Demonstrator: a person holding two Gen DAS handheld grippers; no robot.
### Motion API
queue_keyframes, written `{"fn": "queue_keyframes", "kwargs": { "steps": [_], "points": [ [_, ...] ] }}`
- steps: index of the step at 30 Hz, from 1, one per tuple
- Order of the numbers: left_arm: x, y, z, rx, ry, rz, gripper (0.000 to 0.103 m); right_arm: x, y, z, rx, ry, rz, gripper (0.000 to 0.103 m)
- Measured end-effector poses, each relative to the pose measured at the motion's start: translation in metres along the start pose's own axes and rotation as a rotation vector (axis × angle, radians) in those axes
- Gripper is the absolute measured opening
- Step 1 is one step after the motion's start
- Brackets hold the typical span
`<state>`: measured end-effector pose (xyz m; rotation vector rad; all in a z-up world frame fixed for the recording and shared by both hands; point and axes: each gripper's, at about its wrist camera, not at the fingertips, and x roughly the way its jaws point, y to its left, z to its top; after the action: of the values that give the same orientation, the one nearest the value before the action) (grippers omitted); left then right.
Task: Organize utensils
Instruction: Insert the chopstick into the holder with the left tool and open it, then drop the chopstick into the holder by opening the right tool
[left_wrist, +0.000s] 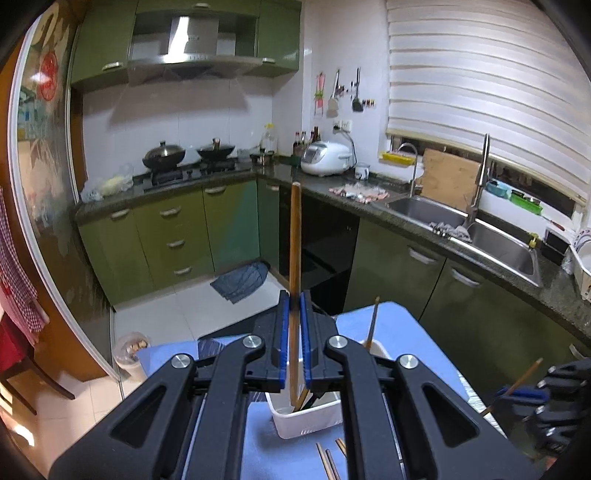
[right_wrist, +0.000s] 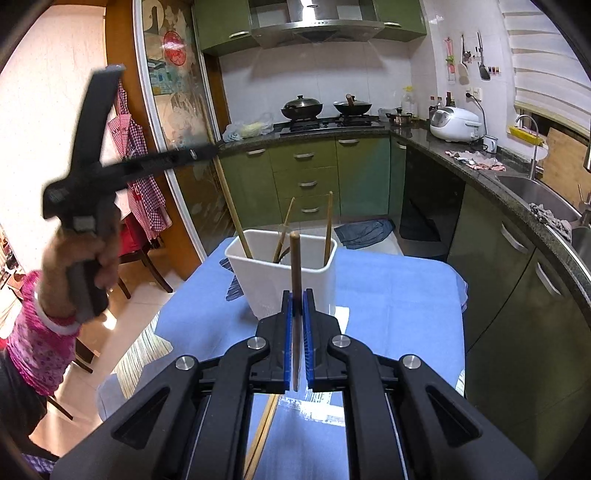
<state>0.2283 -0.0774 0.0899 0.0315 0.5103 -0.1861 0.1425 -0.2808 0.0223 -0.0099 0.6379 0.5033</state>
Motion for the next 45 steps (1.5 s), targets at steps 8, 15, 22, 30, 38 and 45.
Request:
{"fn": "queue_keyframes", "kwargs": {
  "steps": [8, 15, 22, 30, 38, 45],
  "points": [
    [0.01, 0.004, -0.029, 0.016, 0.086, -0.02, 0.027, -0.005, 0.005, 0.042, 0.008, -0.058, 0.025, 0.006],
    [-0.024, 0.009, -0.053, 0.01, 0.098, -0.055, 0.03, -0.02, 0.005, 0.099, 0.034, -0.165, 0.015, 0.006],
    [-0.056, 0.006, -0.079, 0.039, 0.097, -0.059, 0.04, 0.013, -0.004, 0.144, 0.071, -0.177, -0.041, 0.006],
    [-0.065, 0.004, -0.093, 0.042, 0.128, -0.078, 0.043, 0.097, -0.012, 0.124, 0.078, -0.013, -0.077, 0.007],
    [-0.06, 0.003, -0.107, 0.025, 0.169, -0.089, 0.044, 0.105, -0.003, 0.097, 0.038, -0.008, -0.084, 0.013],
    [-0.053, -0.007, -0.126, 0.015, 0.203, -0.076, 0.051, 0.063, 0.007, 0.052, 0.033, -0.061, -0.078, 0.019]
  ]
}}
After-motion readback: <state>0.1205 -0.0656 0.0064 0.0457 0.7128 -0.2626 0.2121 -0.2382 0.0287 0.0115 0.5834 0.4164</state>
